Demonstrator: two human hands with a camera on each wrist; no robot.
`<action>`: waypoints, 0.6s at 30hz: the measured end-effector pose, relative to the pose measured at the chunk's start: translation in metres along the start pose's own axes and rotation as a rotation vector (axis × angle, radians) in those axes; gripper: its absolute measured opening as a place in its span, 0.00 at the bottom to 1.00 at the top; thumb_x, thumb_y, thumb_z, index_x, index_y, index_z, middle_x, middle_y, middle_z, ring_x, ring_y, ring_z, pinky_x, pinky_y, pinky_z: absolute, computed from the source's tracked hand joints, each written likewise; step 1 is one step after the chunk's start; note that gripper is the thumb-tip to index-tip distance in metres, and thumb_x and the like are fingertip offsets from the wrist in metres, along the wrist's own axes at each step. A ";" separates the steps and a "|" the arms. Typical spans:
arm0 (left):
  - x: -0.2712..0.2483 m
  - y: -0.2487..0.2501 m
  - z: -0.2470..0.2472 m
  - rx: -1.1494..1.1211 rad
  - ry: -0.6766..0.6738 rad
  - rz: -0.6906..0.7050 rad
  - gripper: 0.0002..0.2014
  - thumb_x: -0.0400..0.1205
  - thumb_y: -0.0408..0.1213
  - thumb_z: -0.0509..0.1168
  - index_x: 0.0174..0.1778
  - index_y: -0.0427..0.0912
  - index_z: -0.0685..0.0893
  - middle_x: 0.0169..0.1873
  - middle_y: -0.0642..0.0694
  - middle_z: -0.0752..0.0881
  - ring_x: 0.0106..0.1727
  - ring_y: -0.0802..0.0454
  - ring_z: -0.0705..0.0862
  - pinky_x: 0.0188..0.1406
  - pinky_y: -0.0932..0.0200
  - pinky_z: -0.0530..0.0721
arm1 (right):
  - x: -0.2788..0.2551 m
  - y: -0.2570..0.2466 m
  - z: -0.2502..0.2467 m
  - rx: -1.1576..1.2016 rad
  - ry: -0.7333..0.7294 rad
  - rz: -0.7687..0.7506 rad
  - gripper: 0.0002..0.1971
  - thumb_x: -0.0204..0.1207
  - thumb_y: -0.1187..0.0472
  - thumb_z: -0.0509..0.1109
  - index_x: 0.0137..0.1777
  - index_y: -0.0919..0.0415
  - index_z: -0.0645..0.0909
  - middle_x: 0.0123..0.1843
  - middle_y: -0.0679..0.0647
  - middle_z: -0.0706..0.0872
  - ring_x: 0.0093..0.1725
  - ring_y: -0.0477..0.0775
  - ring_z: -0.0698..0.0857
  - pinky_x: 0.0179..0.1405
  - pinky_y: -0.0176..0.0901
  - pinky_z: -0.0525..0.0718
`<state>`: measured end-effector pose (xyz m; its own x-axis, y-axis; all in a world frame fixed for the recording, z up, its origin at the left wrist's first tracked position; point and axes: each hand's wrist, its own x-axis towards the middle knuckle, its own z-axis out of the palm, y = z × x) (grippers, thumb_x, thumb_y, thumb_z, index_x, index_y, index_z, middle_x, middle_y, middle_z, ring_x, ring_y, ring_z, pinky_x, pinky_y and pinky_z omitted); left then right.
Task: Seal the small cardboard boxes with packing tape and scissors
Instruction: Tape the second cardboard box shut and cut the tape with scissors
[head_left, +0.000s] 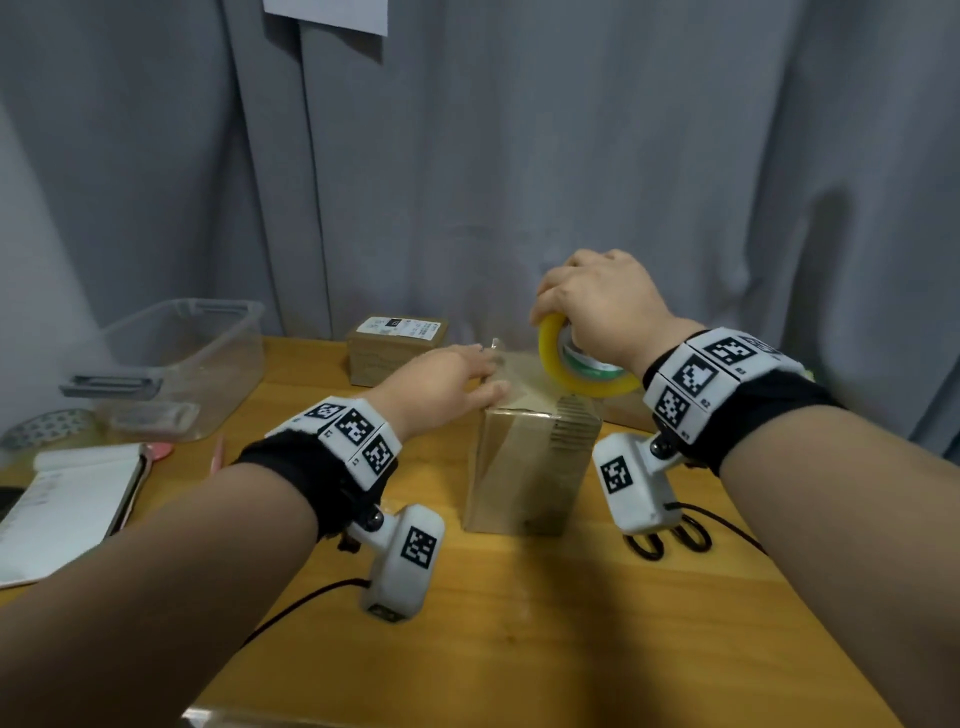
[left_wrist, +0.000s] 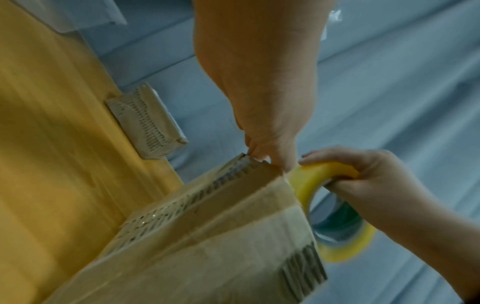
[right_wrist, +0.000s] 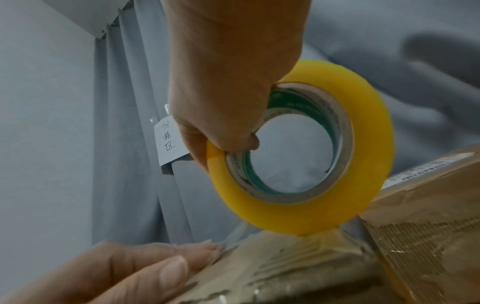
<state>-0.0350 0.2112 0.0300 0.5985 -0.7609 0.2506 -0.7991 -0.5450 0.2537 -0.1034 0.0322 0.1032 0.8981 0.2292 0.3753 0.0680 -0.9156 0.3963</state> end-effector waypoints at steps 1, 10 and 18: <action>0.001 0.007 -0.001 0.064 -0.052 0.012 0.26 0.86 0.53 0.53 0.74 0.39 0.74 0.79 0.46 0.68 0.81 0.52 0.60 0.79 0.57 0.55 | 0.000 0.000 0.000 0.001 0.003 0.005 0.21 0.77 0.66 0.63 0.62 0.41 0.83 0.67 0.43 0.81 0.65 0.55 0.75 0.59 0.49 0.70; 0.016 0.029 0.009 0.296 -0.310 -0.095 0.54 0.74 0.73 0.51 0.83 0.33 0.45 0.83 0.33 0.46 0.84 0.41 0.46 0.82 0.49 0.48 | 0.000 -0.002 -0.003 -0.010 -0.010 0.012 0.26 0.79 0.67 0.60 0.75 0.46 0.73 0.74 0.53 0.74 0.70 0.59 0.73 0.64 0.50 0.69; 0.012 0.017 0.008 0.257 -0.325 -0.102 0.56 0.73 0.73 0.54 0.83 0.36 0.40 0.83 0.38 0.43 0.84 0.46 0.46 0.83 0.46 0.49 | -0.008 0.014 -0.010 -0.088 -0.062 -0.032 0.23 0.84 0.63 0.58 0.74 0.38 0.71 0.74 0.48 0.73 0.63 0.60 0.73 0.57 0.51 0.69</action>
<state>-0.0414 0.1897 0.0296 0.6592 -0.7475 -0.0816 -0.7494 -0.6620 0.0101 -0.1137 0.0205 0.1144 0.9215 0.2345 0.3095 0.0614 -0.8751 0.4800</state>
